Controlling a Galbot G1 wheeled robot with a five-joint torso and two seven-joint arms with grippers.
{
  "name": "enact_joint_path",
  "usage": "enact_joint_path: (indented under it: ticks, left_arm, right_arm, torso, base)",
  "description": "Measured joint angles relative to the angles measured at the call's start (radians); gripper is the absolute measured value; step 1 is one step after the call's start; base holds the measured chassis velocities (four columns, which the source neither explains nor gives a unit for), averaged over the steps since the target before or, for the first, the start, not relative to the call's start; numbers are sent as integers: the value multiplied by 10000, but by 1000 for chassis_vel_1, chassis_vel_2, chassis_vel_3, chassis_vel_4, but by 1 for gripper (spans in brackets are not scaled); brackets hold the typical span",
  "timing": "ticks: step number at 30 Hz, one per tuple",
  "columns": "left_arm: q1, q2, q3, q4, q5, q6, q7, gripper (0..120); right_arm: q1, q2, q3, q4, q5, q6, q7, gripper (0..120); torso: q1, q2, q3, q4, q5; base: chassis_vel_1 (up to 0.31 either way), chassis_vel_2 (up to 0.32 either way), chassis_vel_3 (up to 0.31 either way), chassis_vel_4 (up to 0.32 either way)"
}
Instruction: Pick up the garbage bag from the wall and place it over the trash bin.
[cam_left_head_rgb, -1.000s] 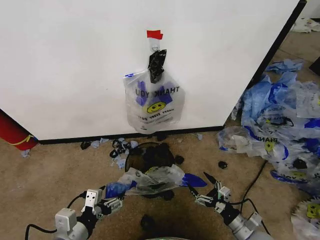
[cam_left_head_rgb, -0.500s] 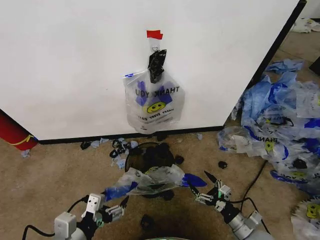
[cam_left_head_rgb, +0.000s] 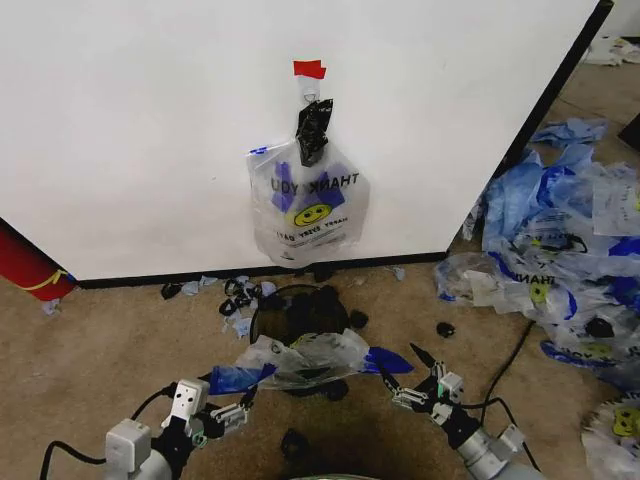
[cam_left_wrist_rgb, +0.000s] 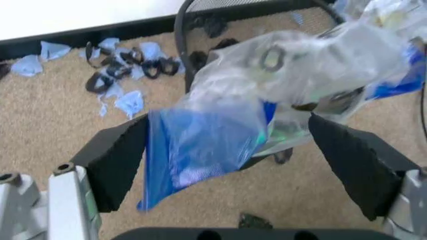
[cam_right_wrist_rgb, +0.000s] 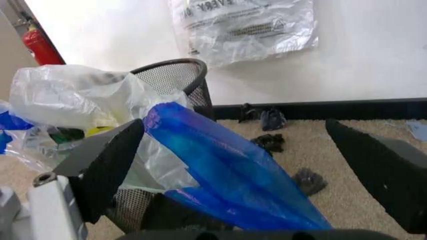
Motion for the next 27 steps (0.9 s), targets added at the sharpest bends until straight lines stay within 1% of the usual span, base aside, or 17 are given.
enact_joint_path:
  ticks: [6, 9, 10, 11, 15, 16, 18, 23, 27]
  left_arm:
    - [-254, 70, -38, -81, -132, 37, -94, 93]
    - [-703, 89, 22, -45, -257, 34, -127, 91]
    - [-1127, 115, 117, 23, -428, 33, -166, 91]
    - [-1490, 131, 194, 63, -596, 35, -193, 91]
    - [-1832, 53, 243, 67, -783, 38, -199, 91]
    - [-1962, -13, 267, 77, -821, 39, -200, 91]
    - [-2133, -95, 313, 105, -868, 39, -196, 91]
    - [-2306, -181, 368, 156, -925, 43, -178, 91]
    - [-2331, -292, 399, 199, -926, 44, -161, 91]
  right_arm:
    - [-48, 10, 52, 114, 7, 1, 4, 100]
    - [-111, 26, 90, 212, 35, -2, 22, 100]
    - [-203, 46, 157, 273, 39, -3, 37, 100]
    - [-350, 67, 266, 369, 53, -5, 49, 100]
    - [-466, 62, 341, 606, 161, -34, 127, 100]
    - [-531, 53, 365, 833, 264, -90, 213, 100]
    - [-590, 53, 367, 1131, 368, -192, 370, 100]
    - [-606, 50, 151, 1548, 449, -413, 802, 100]
    - [-558, 16, -307, 2024, 690, -739, 1370, 100]
  torso:
    - [0, 0, 0, 1, -1]
    - [0, 0, 0, 2, 0]
    - [0, 0, 1, 1, -2]
    - [0, 0, 2, -5, -4]
    - [0, 0, 2, -2, 3]
    - [0, 0, 2, 2, -1]
    - [0, 0, 2, 2, -4]
    - [0, 0, 2, 0, 1]
    - [0, 0, 1, 1, -2]
  base:
    - [0, 0, 0, 0]
    - [0, 0, 0, 0]
    - [0, 0, 0, 0]
    - [0, 0, 0, 0]
    - [0, 0, 0, 0]
    - [0, 0, 0, 0]
    - [0, 0, 0, 0]
    - [0, 0, 0, 0]
    - [0, 0, 0, 0]
